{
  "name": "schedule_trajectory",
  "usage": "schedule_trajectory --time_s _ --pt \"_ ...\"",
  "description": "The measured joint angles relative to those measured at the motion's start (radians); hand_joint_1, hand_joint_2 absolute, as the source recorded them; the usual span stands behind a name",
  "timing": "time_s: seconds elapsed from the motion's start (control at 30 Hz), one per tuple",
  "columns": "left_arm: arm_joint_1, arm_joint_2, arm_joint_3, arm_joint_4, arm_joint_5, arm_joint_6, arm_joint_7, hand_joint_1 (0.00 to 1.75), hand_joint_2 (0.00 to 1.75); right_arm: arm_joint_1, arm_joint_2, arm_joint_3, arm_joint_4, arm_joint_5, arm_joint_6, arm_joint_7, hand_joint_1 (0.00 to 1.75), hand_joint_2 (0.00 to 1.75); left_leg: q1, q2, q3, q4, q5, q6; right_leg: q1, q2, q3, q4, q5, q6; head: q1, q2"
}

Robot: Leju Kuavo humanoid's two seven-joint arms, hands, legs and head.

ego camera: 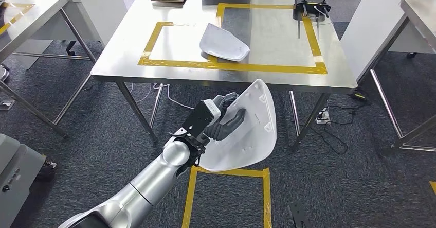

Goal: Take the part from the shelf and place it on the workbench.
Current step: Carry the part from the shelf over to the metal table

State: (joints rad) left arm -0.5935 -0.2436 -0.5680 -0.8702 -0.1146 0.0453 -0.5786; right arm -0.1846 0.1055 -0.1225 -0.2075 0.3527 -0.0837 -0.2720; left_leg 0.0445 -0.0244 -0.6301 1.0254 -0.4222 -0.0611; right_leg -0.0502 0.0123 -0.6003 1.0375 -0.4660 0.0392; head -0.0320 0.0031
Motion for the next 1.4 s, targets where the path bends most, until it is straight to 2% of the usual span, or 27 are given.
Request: schedule_trajectory --time_s 0.13,0.17,0.2,0.27,0.3,0.37,0.43,0.47,0.5,0.57,0.6,0.63,0.7,0.73,0.8,0.83,0.9,0.93,0.97,1.0,1.03,1.1,1.13,1.2,1.3,1.33,1.4 --pt "0.004 0.0 0.0 -0.007 -0.004 0.004 0.0 1.75 1.75 -0.004 0.003 0.001 0.0 0.006 0.002 -0.02 0.0 1.75 0.0 0.0 -0.003 0.004 -0.002 0.003 0.0 0.0 0.0 0.0 0.001 0.002 0.0 0.0" --pt "0.005 0.0 0.0 -0.01 -0.004 0.006 0.0 1.75 1.75 -0.006 0.006 0.001 0.0 0.008 0.002 -0.028 0.0 1.75 -0.001 0.001 -0.006 0.007 -0.003 0.005 -0.003 -0.002 0.001 -0.005 0.003 0.006 0.0 0.0" --pt "0.005 0.0 0.001 -0.014 -0.004 0.009 0.0 1.75 1.75 -0.01 0.008 0.002 -0.001 0.01 0.002 -0.035 0.0 1.75 -0.004 0.001 -0.005 0.002 -0.003 0.012 -0.006 -0.003 0.007 -0.015 0.006 0.012 -0.001 0.0" --pt "0.009 -0.002 0.003 -0.025 -0.004 0.024 -0.003 1.75 1.75 -0.017 0.013 0.003 -0.003 0.012 0.001 -0.045 0.0 1.75 -0.002 0.006 0.023 -0.042 0.011 0.039 -0.009 -0.007 0.021 -0.031 0.01 0.02 -0.002 0.0" --pt "0.009 -0.003 0.006 -0.03 -0.004 0.039 -0.005 1.75 1.75 -0.021 0.013 0.003 -0.004 0.013 0.001 -0.046 0.0 1.75 -0.001 0.008 0.043 -0.071 0.022 0.052 -0.006 -0.008 0.018 -0.019 0.001 0.018 -0.002 0.0" --pt "0.009 -0.008 0.014 -0.035 -0.007 0.083 -0.009 1.75 1.75 -0.028 0.013 0.004 -0.005 0.014 -0.001 -0.041 0.0 1.75 0.001 0.013 0.065 -0.099 0.037 0.062 -0.001 -0.008 -0.024 0.071 -0.048 0.014 0.002 0.0" --pt "0.014 -0.01 0.021 -0.038 -0.01 0.12 -0.009 1.75 1.75 -0.027 0.013 0.004 -0.005 0.015 -0.001 -0.031 0.0 1.75 0.002 0.013 0.064 -0.096 0.036 0.056 -0.002 -0.008 -0.082 0.18 -0.091 0.018 0.005 0.0" --pt "0.018 -0.01 0.024 -0.038 -0.01 0.131 -0.009 1.75 1.75 -0.024 0.012 0.004 -0.005 0.015 -0.002 -0.027 0.0 1.75 0.005 0.011 0.061 -0.09 0.032 0.051 -0.004 -0.008 -0.094 0.199 -0.088 0.023 0.005 0.0" --pt "0.02 -0.01 0.027 -0.039 -0.01 0.138 -0.009 1.75 1.75 -0.021 0.011 0.004 -0.005 0.016 -0.002 -0.023 0.0 1.75 0.009 0.009 0.058 -0.08 0.026 0.043 -0.008 -0.009 -0.087 0.178 -0.067 0.029 0.006 0.0" --pt "0.022 -0.009 0.032 -0.043 -0.01 0.147 -0.009 1.75 1.75 -0.019 0.01 0.004 -0.005 0.019 -0.001 -0.014 0.0 1.75 0.02 0.006 0.046 -0.048 0.007 0.021 -0.018 -0.009 -0.039 0.073 -0.01 0.045 0.009 0.0" --pt "0.022 -0.009 0.034 -0.045 -0.01 0.15 -0.009 1.75 1.75 -0.018 0.012 0.005 -0.005 0.02 -0.001 -0.011 0.0 1.75 0.022 0.005 0.036 -0.025 -0.005 0.008 -0.021 -0.006 -0.023 0.035 0.003 0.045 0.014 0.0" --pt "0.022 -0.009 0.035 -0.049 -0.011 0.153 -0.008 1.75 1.75 -0.017 0.013 0.005 -0.005 0.022 -0.001 -0.007 0.0 1.75 0.02 0.004 0.026 -0.007 -0.015 -0.003 -0.023 -0.003 -0.018 0.02 0.003 0.038 0.016 0.0" --pt "0.024 -0.008 0.037 -0.054 -0.015 0.162 -0.007 1.75 1.75 -0.011 0.015 0.006 -0.005 0.023 -0.001 -0.002 0.0 1.75 0.015 0.002 0.015 0.01 -0.026 -0.017 -0.021 0.001 -0.028 0.038 -0.011 0.011 0.016 0.0" --pt "0.025 -0.008 0.038 -0.055 -0.018 0.169 -0.007 1.75 1.75 -0.008 0.014 0.006 -0.005 0.023 -0.001 0.0 0.0 1.75 0.016 0.002 0.014 0.009 -0.027 -0.02 -0.02 0.0 -0.03 0.046 -0.015 -0.001 0.011 0.0" --pt "0.026 -0.007 0.041 -0.058 -0.023 0.187 -0.005 1.75 1.75 -0.006 0.014 0.006 -0.005 0.023 -0.001 0.001 0.0 1.75 0.019 0.011 0.003 0.038 -0.046 -0.019 -0.016 -0.001 -0.026 0.049 -0.02 -0.017 0.006 0.0" --pt "0.025 -0.006 0.042 -0.06 -0.027 0.2 -0.004 1.75 1.75 -0.006 0.013 0.006 -0.005 0.023 -0.001 0.001 0.0 1.75 0.017 0.017 -0.018 0.082 -0.068 -0.015 -0.013 -0.002 -0.023 0.048 -0.021 -0.023 0.003 0.0" --pt "0.025 -0.006 0.045 -0.062 -0.038 0.24 0.001 1.75 1.75 -0.004 0.014 0.006 -0.005 0.022 -0.004 0.003 0.0 1.75 0.007 0.023 -0.089 0.219 -0.127 -0.004 -0.003 -0.005 -0.019 0.047 -0.026 -0.032 0.0 0.0" --pt "0.025 -0.005 0.049 -0.062 -0.045 0.27 0.006 1.75 1.75 -0.003 0.014 0.006 -0.005 0.021 -0.006 0.004 0.0 1.75 0.001 0.023 -0.125 0.281 -0.145 0.002 0.002 -0.006 -0.017 0.047 -0.028 -0.035 0.0 0.0" --pt "0.025 -0.004 0.054 -0.061 -0.054 0.306 0.011 1.75 1.75 -0.001 0.014 0.006 -0.005 0.02 -0.008 0.006 0.0 1.75 -0.005 0.023 -0.147 0.314 -0.146 0.01 0.008 -0.006 -0.014 0.047 -0.031 -0.039 0.0 0.0" --pt "0.024 -0.002 0.061 -0.061 -0.062 0.341 0.015 1.75 1.75 0.002 0.014 0.006 -0.005 0.019 -0.011 0.007 0.0 1.75 -0.011 0.022 -0.151 0.309 -0.127 0.02 0.013 -0.006 -0.01 0.047 -0.034 -0.041 0.0 0.0" --pt "0.02 -0.001 0.069 -0.061 -0.068 0.37 0.018 1.75 1.75 0.005 0.014 0.006 -0.005 0.017 -0.013 0.008 0.0 1.75 -0.018 0.022 -0.135 0.265 -0.092 0.033 0.017 -0.006 -0.004 0.047 -0.038 -0.042 0.0 0.0" --pt "0.008 0.002 0.085 -0.06 -0.076 0.407 0.021 1.75 1.75 0.008 0.015 0.006 -0.005 0.016 -0.016 0.01 0.0 1.75 -0.033 0.023 -0.08 0.135 -0.025 0.06 0.023 -0.005 0.005 0.046 -0.046 -0.04 0.001 0.0" --pt "0.001 0.003 0.092 -0.06 -0.078 0.419 0.021 1.75 1.75 0.008 0.015 0.006 -0.005 0.015 -0.016 0.011 0.0 1.75 -0.04 0.023 -0.059 0.089 -0.01 0.067 0.024 -0.005 0.007 0.045 -0.049 -0.037 0.001 0.0" --pt "-0.01 0.007 0.107 -0.06 -0.082 0.437 0.022 1.75 1.75 0.009 0.017 0.006 -0.005 0.015 -0.016 0.016 0.0 1.75 -0.049 0.021 -0.043 0.057 -0.011 0.07 0.025 -0.006 0.009 0.036 -0.049 -0.025 0.002 0.0" --pt "-0.018 0.01 0.124 -0.066 -0.092 0.463 0.027 1.75 1.75 0.011 0.017 0.006 -0.005 0.015 -0.016 0.021 0.0 1.75 -0.044 0.017 -0.027 0.032 -0.009 0.077 0.023 -0.008 0.015 0.035 -0.057 -0.007 0.002 0.0" --pt "-0.021 0.01 0.128 -0.069 -0.096 0.471 0.029 1.75 1.75 0.01 0.017 0.006 -0.005 0.015 -0.016 0.022 0.0 1.75 -0.041 0.017 -0.019 0.024 -0.009 0.082 0.023 -0.008 0.0 0.065 -0.072 -0.004 0.003 0.0" --pt "-0.025 0.01 0.137 -0.071 -0.101 0.486 0.032 1.75 1.75 0.011 0.017 0.006 -0.005 0.015 -0.017 0.023 0.0 1.75 -0.041 0.018 -0.009 0.019 -0.013 0.091 0.026 -0.008 -0.066 0.18 -0.115 -0.001 0.004 0.0"
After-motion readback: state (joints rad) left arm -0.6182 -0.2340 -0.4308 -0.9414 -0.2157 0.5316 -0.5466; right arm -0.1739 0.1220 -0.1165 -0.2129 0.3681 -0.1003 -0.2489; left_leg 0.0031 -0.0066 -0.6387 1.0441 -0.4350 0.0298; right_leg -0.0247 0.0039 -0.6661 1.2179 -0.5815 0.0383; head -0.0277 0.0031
